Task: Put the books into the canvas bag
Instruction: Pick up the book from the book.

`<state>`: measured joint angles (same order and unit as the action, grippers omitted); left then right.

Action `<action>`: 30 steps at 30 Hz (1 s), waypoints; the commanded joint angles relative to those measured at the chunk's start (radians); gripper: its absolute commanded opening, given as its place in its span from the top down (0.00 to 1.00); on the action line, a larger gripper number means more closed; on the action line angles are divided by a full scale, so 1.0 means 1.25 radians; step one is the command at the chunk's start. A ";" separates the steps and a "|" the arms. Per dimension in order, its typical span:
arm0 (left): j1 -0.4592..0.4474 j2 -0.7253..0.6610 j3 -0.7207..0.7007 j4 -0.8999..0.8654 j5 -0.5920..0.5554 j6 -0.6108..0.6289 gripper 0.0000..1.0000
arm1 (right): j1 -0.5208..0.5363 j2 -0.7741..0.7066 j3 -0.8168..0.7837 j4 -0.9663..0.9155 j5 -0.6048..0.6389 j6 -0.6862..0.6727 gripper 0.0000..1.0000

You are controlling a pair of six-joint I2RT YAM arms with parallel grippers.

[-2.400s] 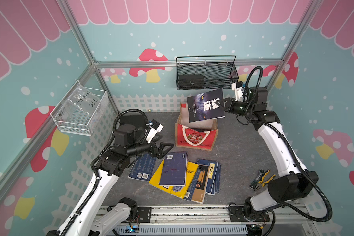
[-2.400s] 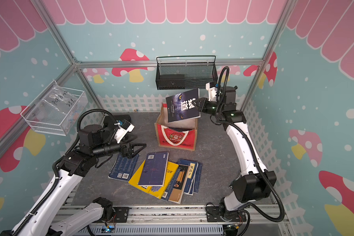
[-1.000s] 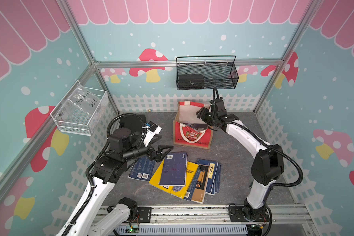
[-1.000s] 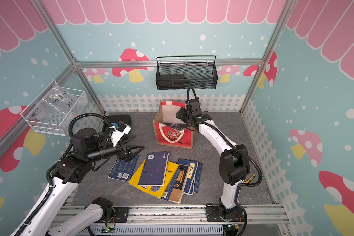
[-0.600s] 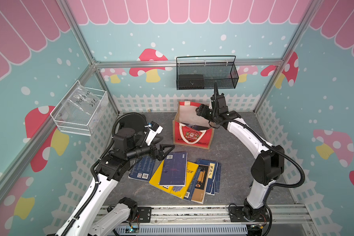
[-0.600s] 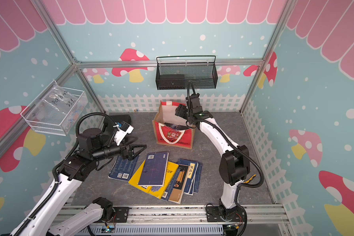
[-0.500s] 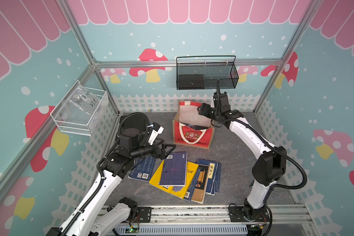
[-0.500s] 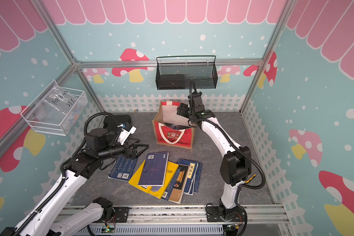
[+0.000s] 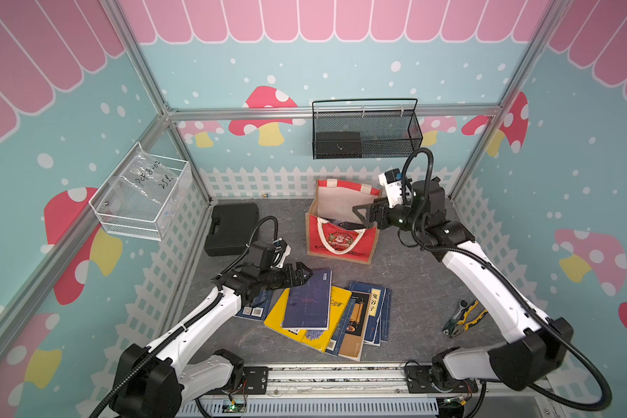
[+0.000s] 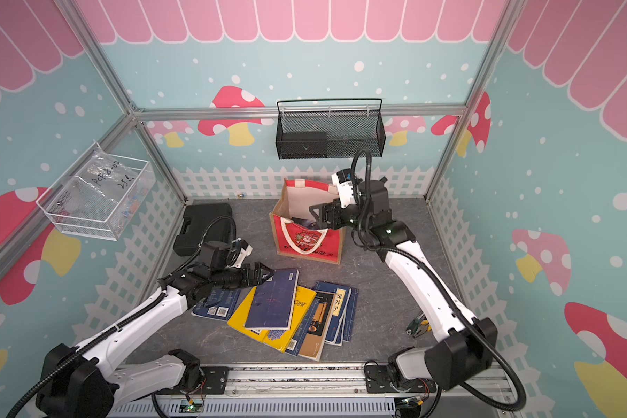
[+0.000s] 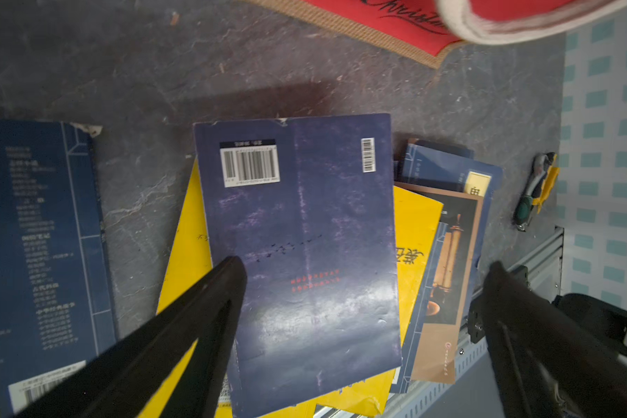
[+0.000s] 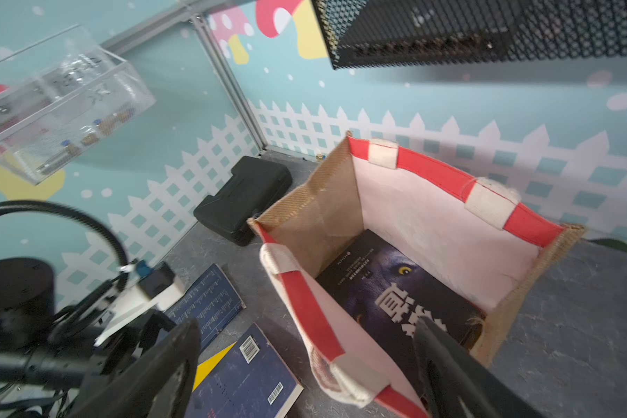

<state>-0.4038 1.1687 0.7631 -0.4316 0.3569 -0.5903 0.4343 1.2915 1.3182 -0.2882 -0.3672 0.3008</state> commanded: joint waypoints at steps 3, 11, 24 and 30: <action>-0.001 0.034 -0.025 -0.002 -0.099 -0.070 0.01 | 0.074 -0.099 -0.196 0.001 0.001 -0.066 0.04; -0.022 -0.026 -0.147 0.084 -0.113 -0.108 0.01 | 0.202 -0.063 -0.411 0.198 0.014 0.051 0.04; -0.021 -0.065 -0.235 0.180 -0.063 -0.149 0.01 | 0.232 0.237 -0.357 0.273 0.064 0.210 0.04; -0.021 -0.035 -0.251 0.236 -0.031 -0.163 0.01 | 0.232 0.330 -0.318 0.300 0.057 0.241 0.04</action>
<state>-0.4286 1.1114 0.4709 -0.2016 0.2901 -0.7631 0.7162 1.6619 0.8860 0.0505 -0.3019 0.5598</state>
